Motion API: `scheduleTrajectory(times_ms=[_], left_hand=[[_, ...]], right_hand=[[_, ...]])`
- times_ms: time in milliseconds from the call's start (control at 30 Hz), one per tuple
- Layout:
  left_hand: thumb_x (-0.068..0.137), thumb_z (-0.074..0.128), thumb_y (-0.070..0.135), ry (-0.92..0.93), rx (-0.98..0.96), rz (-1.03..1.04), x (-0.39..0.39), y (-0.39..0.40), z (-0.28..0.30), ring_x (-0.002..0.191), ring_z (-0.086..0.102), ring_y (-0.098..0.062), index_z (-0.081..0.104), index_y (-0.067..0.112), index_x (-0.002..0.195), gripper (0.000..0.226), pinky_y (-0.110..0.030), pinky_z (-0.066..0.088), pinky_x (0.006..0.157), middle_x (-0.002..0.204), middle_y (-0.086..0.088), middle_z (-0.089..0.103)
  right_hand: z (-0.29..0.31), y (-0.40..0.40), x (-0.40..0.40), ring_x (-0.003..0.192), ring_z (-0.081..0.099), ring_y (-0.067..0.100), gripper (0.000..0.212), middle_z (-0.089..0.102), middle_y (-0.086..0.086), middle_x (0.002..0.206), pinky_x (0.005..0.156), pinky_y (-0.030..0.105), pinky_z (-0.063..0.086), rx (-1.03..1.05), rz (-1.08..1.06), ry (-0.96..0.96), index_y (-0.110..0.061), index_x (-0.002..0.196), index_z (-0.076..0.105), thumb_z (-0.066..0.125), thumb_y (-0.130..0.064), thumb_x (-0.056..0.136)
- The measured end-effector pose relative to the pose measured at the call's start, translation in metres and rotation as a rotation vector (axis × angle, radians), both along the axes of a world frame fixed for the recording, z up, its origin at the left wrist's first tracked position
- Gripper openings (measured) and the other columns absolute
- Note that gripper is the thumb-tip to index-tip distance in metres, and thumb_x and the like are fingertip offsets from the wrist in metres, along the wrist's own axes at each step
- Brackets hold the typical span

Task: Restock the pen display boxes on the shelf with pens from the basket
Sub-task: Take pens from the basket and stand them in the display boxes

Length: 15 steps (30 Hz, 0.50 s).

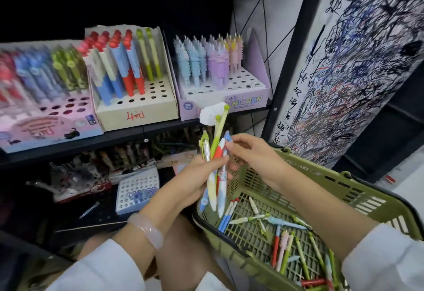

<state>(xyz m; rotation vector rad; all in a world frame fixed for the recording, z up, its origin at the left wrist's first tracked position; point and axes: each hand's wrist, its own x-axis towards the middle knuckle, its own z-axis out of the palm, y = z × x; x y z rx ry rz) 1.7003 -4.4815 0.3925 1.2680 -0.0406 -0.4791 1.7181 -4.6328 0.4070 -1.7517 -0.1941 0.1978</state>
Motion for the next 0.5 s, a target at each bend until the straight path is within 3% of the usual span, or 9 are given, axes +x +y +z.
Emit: scheduleTrajectory(times_ms=[100,167,333,400,500], left_hand=[[0.09,0.056,0.018,0.017,-0.057,0.063,0.0,0.026,0.01,0.053,0.06,-0.015,0.066,0.008,0.086,0.015,-0.026,0.052,0.054,0.068,-0.008,0.067],[0.09,0.055,0.019,0.007,-0.075,0.094,-0.002,0.046,0.017,0.054,0.061,-0.016,0.066,0.006,0.089,0.016,-0.027,0.053,0.056,0.072,-0.01,0.069],[0.089,0.056,0.017,-0.09,-0.093,0.284,-0.01,0.094,0.028,0.074,0.071,-0.026,0.065,0.008,0.1,0.017,-0.029,0.057,0.061,0.086,-0.014,0.074],[0.09,0.055,0.015,-0.131,-0.11,0.442,-0.01,0.111,0.034,0.077,0.072,-0.026,0.065,0.009,0.101,0.015,-0.031,0.058,0.062,0.086,-0.013,0.074],[0.093,0.053,0.015,-0.158,-0.079,0.676,-0.01,0.142,0.043,0.065,0.071,-0.013,0.063,0.013,0.088,0.011,-0.026,0.057,0.053,0.072,-0.001,0.074]], right_hand=[[0.012,0.025,0.008,0.071,0.055,0.01,0.02,0.063,0.004,0.085,0.064,0.017,0.042,0.042,0.065,-0.012,-0.011,0.109,0.064,0.054,-0.02,0.094],[0.021,0.043,0.014,0.068,0.054,0.009,0.021,0.064,0.001,0.083,0.067,0.024,0.041,0.044,0.125,-0.013,-0.007,0.109,0.064,0.053,-0.018,0.094],[0.047,0.102,0.024,0.06,0.057,-0.006,0.008,0.065,-0.011,0.072,0.059,0.011,0.043,-0.065,0.181,-0.208,-0.025,0.085,0.064,0.061,-0.018,0.089],[0.058,0.128,0.028,0.056,0.057,-0.007,0.004,0.064,-0.007,0.071,0.056,0.01,0.044,-0.058,0.18,-0.267,-0.017,0.085,0.062,0.063,-0.018,0.088],[0.074,0.164,0.033,0.054,0.056,-0.006,0.012,0.062,-0.003,0.069,0.055,0.014,0.048,-0.064,0.154,-0.34,-0.007,0.093,0.059,0.063,-0.018,0.088]])
